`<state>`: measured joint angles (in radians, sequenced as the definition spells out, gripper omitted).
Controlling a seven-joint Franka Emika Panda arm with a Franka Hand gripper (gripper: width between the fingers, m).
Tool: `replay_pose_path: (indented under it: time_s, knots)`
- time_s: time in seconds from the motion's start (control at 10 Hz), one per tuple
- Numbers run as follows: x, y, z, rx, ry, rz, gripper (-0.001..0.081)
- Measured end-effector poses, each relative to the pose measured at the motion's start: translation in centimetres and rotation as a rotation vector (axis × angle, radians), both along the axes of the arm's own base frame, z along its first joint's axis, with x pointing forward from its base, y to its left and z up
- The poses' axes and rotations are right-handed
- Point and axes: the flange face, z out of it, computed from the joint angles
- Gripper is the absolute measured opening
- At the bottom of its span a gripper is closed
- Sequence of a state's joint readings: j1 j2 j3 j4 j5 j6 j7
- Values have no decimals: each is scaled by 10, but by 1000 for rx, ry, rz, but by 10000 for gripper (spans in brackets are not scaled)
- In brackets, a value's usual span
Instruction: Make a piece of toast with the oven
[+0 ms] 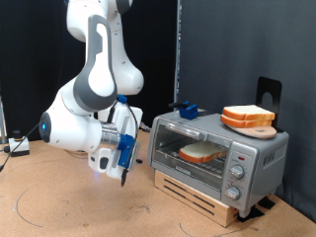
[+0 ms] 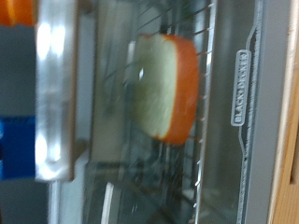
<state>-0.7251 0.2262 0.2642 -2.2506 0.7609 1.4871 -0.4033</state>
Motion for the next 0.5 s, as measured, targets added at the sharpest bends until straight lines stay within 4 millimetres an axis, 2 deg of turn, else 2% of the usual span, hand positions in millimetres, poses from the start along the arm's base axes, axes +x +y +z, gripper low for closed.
replay_pose_path:
  time_s: [0.2,0.4,0.5]
  knots:
    - [22,-9,5,22,26,119,807]
    - [49,-16,3,4,26,123,807]
    - [56,-18,1,0,31,113,807]
